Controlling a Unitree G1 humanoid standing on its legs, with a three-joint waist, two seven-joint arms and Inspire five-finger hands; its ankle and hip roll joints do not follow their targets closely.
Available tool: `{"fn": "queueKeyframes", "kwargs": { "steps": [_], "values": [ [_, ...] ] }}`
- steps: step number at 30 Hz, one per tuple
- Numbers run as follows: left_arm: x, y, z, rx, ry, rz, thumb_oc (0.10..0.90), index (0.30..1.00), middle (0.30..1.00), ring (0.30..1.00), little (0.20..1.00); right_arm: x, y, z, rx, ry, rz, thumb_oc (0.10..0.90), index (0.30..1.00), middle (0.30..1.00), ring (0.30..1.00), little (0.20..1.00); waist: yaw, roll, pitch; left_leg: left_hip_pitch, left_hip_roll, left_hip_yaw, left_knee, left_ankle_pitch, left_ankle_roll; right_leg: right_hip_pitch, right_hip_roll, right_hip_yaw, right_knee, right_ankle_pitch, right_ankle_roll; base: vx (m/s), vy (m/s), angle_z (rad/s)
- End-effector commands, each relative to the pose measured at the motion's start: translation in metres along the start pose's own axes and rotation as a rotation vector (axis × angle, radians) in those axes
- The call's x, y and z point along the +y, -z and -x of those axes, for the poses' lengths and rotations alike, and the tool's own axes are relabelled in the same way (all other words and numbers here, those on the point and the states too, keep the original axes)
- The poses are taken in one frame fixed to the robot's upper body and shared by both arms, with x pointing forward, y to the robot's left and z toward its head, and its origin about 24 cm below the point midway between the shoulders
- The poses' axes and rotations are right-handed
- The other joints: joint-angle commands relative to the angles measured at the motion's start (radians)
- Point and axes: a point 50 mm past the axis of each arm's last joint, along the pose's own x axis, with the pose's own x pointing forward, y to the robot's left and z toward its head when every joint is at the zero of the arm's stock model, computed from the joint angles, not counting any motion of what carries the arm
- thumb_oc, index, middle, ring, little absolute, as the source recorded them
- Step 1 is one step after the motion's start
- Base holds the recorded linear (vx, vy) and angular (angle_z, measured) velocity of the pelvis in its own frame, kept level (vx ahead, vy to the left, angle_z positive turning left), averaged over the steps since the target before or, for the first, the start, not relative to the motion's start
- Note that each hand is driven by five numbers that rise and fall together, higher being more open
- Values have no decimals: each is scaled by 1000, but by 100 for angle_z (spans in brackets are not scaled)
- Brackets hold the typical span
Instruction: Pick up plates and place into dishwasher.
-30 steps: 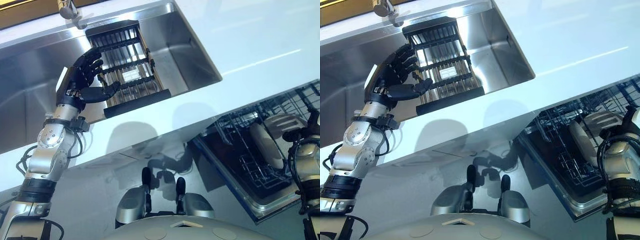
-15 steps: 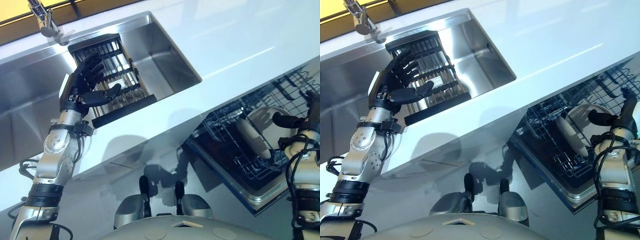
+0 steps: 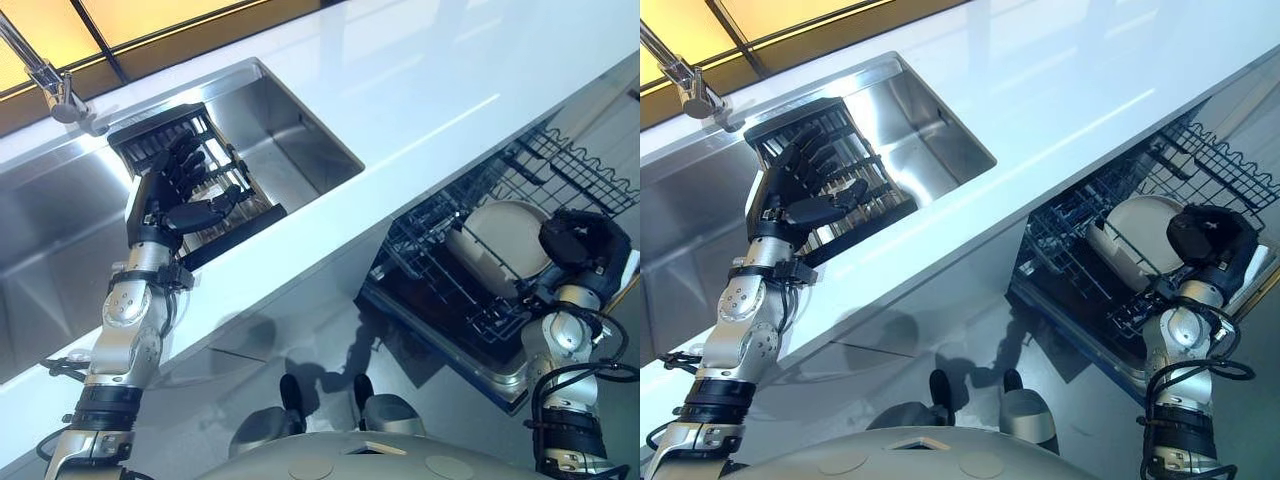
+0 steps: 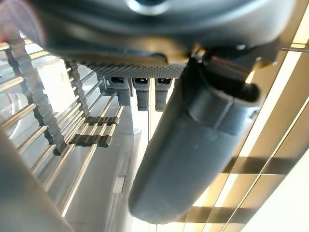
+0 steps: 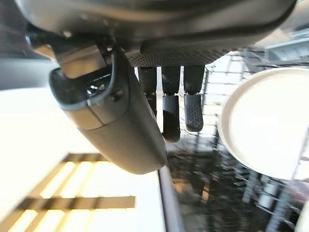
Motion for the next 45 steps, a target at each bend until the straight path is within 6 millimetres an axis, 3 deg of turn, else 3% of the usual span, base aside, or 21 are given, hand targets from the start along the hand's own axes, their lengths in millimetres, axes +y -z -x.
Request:
{"fn": "queueKeyframes", "kwargs": {
  "steps": [1, 4, 13, 19, 29, 34, 40, 45],
  "values": [
    [3, -30, -12, -207, -12, -28, 800, 900, 900, 900, 900, 3, -59, -13, -361, 95, -99, 100, 300, 300, 300, 200, 0, 5, -89, 26, -47, 17, 39, -124, 14, -81, 28, -56, 77, 9, 52, 23, 55, -1],
    [3, -29, -12, -202, -15, -19, 800, 900, 900, 900, 900, -1, -52, -16, -308, 160, -88, 100, 300, 300, 300, 200, 4, 9, -92, 24, -49, 18, 43, -128, 16, -83, 27, -57, 84, 4, 52, 16, 24, -1],
    [-1, -26, -11, -181, -4, -12, 800, 900, 900, 900, 900, -29, 4, -17, -67, 397, 101, 100, 300, 300, 300, 200, 25, 12, -92, 23, -49, 3, 48, -128, 20, -75, 28, -68, 93, -5, 40, 18, -10, 2],
    [-2, -29, -15, -170, 28, -24, 800, 900, 900, 900, 900, -48, 54, -14, 207, 366, 289, 100, 300, 300, 300, 200, 48, 14, -90, 20, -46, -18, 45, -121, 17, -67, 28, -88, 98, -11, 31, 25, -47, 8],
    [2, -41, -19, -176, 44, -66, 800, 900, 900, 900, 900, -88, 87, -4, 403, 357, 429, 100, 300, 300, 300, 200, 62, 14, -67, 5, -39, -40, 54, -113, 13, -77, 30, -105, 119, -17, 26, -13, -93, 9],
    [0, -50, -23, -192, 65, -87, 800, 900, 900, 900, 900, -112, 105, 4, 588, 325, 554, 100, 300, 300, 300, 200, 70, 16, -52, -12, -36, -50, 63, -108, 6, -84, 34, -106, 116, -14, 25, -42, -99, 3],
    [-9, -62, -31, -222, 116, -105, 800, 900, 900, 900, 900, -128, 123, 17, 786, 456, 314, 100, 300, 300, 300, 200, 94, 27, -25, -42, -32, -69, 80, -99, 1, -89, 38, -109, 108, -8, 18, -48, -106, 9],
    [-17, -72, -36, -251, 139, -109, 800, 900, 900, 900, 900, -104, 134, 22, 859, 419, 129, 100, 300, 300, 300, 200, 110, 40, 0, -69, -32, -87, 94, -90, -3, -96, 37, -117, 106, -6, 12, -62, -72, 7]
  ]
}}
